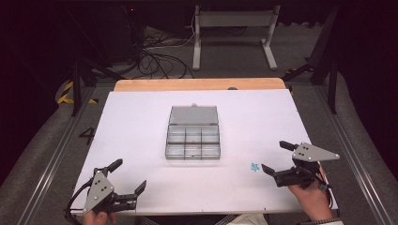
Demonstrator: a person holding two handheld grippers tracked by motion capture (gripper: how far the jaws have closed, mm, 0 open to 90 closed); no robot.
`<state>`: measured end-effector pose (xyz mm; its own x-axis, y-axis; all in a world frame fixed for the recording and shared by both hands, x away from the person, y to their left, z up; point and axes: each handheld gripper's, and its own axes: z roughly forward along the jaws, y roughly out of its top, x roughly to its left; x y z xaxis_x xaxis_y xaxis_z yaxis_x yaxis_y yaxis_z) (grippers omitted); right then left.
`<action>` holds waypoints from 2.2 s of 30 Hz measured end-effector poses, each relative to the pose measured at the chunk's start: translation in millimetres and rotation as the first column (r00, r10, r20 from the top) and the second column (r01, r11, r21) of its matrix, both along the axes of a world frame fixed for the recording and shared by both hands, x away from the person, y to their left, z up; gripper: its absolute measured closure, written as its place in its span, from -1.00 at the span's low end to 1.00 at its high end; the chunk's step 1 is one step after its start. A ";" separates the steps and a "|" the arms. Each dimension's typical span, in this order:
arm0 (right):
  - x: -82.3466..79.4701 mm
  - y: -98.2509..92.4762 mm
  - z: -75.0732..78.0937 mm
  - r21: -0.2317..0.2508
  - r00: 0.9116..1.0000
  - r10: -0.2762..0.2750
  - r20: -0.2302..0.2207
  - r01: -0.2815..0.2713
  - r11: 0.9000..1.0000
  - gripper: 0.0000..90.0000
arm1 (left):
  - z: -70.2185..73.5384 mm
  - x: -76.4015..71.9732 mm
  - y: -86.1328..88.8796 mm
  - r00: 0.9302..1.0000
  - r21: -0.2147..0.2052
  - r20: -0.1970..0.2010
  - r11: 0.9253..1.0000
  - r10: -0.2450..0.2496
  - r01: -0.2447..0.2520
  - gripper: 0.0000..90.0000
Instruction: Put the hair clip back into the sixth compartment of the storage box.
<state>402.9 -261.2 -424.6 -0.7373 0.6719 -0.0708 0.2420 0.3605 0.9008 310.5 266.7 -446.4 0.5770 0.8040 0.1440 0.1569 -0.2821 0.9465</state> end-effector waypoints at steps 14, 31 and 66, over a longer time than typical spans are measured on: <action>14.7 5.4 6.6 -0.007 1.000 0.000 -0.005 0.000 1.000 -1.00 | -0.2 0.3 0.0 1.000 0.010 0.000 1.000 -0.001 0.001 -0.93; 25.9 11.7 9.1 -0.038 0.996 0.012 -0.090 -0.015 0.999 -1.00 | -0.2 0.3 0.0 1.000 0.014 0.000 1.000 -0.002 0.002 -0.93; 45.6 39.7 -5.4 -0.316 0.937 -0.049 -0.346 -0.067 0.946 -0.21 | -0.7 0.5 -0.4 1.000 0.011 -0.006 1.000 -0.001 0.001 -0.93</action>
<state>448.4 -221.4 -430.1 -0.7602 0.6495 -0.0194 0.5118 0.6169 0.5978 311.0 266.4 -447.1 0.5786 0.8019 0.1491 0.1625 -0.2924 0.9424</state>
